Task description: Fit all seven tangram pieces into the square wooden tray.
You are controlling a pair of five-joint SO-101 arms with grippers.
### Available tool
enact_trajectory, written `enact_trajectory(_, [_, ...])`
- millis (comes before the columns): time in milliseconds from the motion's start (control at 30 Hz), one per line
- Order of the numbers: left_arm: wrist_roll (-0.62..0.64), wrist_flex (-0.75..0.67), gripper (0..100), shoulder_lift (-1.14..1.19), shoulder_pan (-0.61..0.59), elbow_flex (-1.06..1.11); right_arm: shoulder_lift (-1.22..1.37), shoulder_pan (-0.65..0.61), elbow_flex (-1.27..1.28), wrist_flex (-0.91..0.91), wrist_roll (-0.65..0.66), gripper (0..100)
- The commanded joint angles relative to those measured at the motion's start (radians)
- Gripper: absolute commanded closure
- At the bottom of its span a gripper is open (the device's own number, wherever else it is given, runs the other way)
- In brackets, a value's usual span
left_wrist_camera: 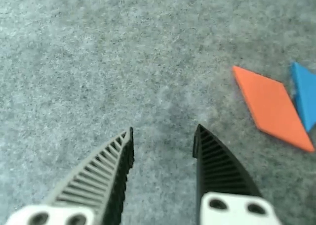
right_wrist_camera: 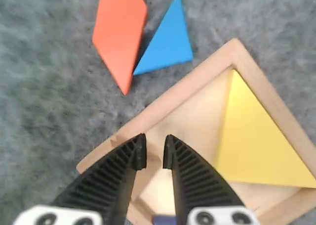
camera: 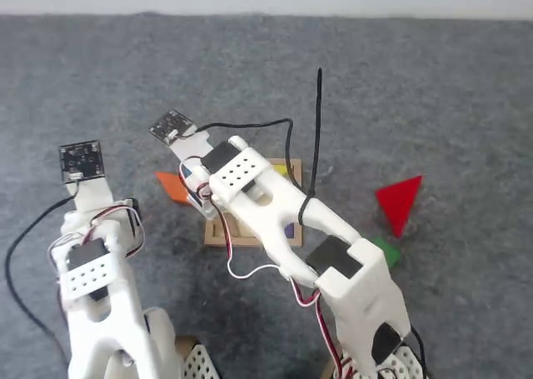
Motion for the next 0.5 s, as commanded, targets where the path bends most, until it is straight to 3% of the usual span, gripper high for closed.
enact_trajectory(0, [0.012, -0.025, 82, -0.032, -0.005, -0.038, -0.019, -0.01, -0.055, 0.064, 0.052, 92.5])
enact_trajectory(467, [0.012, -0.025, 82, -0.032, -0.005, -0.038, -0.056, -0.065, -0.078, 0.156, 0.301, 92.6])
